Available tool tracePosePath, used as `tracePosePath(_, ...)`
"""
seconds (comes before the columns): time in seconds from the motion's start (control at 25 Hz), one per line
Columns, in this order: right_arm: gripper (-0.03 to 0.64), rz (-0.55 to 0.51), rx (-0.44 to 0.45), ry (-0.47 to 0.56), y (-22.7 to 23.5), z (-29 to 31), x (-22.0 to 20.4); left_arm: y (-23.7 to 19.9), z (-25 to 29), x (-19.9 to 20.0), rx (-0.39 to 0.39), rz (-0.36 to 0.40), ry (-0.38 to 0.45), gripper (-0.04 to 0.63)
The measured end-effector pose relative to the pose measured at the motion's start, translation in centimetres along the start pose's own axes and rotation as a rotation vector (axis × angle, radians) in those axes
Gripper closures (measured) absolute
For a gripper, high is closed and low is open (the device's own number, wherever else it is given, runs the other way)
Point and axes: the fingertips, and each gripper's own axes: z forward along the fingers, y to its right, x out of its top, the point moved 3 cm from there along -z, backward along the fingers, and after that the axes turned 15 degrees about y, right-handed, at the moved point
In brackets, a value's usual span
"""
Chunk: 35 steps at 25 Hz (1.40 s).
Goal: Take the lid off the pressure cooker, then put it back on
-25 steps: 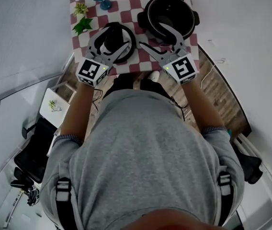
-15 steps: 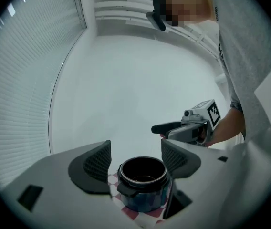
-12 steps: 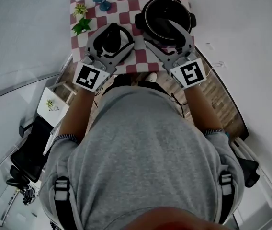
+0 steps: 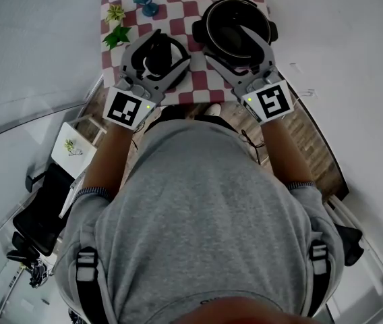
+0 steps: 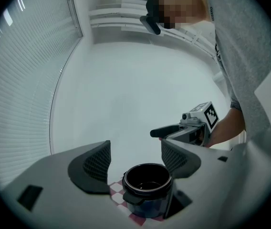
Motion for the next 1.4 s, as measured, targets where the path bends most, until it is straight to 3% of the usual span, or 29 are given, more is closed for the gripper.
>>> tracePosePath(0.24,0.225,-0.007,0.026,-0.037,-0.6,0.4,-0.9,-0.4,-0.8,-0.9,-0.015,0.035,-0.039,0.251)
tracePosePath(0.36,0.224,-0.009,0.093,-0.123,-1.5,0.6,-2.9,-0.8,-1.9,-2.2,-0.03,0.049,-0.086,0.252)
tracePosePath(0.76,0.229,0.021,0.366,-0.4,-7.4,3.9,-9.9,-2.7,-7.0,-9.5,-0.204,0.107,-0.392,0.251)
tracePosePath(1.08,0.23,0.036,0.457,-0.533,-11.1,5.7,-16.7,-4.8,-11.1,-16.0,-0.297,0.114,-0.569,0.25)
tracePosePath(1.4,0.245,-0.004,0.518,-0.663,-12.8,7.3,-23.5,-5.7,-14.3,-22.4,-0.389,0.069,-0.741,0.25)
